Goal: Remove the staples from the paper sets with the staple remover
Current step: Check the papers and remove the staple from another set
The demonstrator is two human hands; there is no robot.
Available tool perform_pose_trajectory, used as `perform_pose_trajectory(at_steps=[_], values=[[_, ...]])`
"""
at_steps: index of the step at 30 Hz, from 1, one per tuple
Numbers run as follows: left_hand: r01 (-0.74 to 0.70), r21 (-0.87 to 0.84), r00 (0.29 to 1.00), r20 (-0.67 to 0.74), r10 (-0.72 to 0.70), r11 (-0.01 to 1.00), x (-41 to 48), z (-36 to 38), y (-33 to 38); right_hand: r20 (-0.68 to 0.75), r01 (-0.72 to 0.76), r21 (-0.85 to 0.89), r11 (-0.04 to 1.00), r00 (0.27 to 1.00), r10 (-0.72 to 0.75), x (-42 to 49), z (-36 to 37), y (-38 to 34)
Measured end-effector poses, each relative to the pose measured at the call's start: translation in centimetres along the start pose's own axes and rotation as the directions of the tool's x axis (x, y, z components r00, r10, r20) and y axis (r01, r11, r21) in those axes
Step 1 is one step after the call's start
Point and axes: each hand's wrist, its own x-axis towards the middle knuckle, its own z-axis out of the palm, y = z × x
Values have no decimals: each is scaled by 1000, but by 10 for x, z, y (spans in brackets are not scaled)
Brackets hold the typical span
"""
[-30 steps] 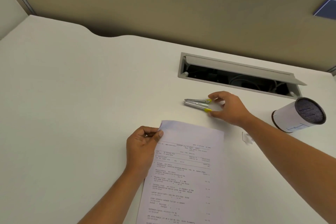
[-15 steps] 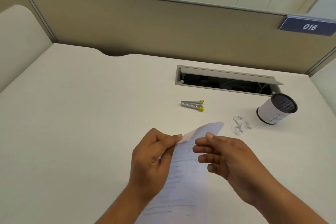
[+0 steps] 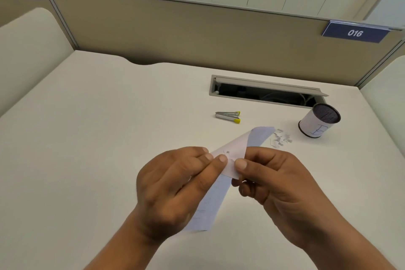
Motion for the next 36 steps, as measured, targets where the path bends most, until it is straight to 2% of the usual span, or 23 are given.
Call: perform_pose_trajectory(at_steps=[4, 10, 16, 28, 36], values=[[28, -28, 1000, -2, -28, 999, 0, -9, 9, 11, 66, -48, 997, 998, -65, -6, 5, 3], [182, -79, 983, 24, -181, 980, 14, -20, 19, 46, 144, -81, 986, 989, -140, -10, 6, 2], [127, -73, 992, -3, -127, 989, 18, -25, 21, 57, 175, -63, 982, 984, -172, -13, 13, -3], [186, -109, 981, -31, -190, 977, 23, -27, 22, 109, 188, -2, 982, 976, -187, -10, 8, -3], [186, -92, 982, 0, -187, 978, 23, -30, 24, 71, 145, 2, 989, 987, -145, -12, 9, -2]])
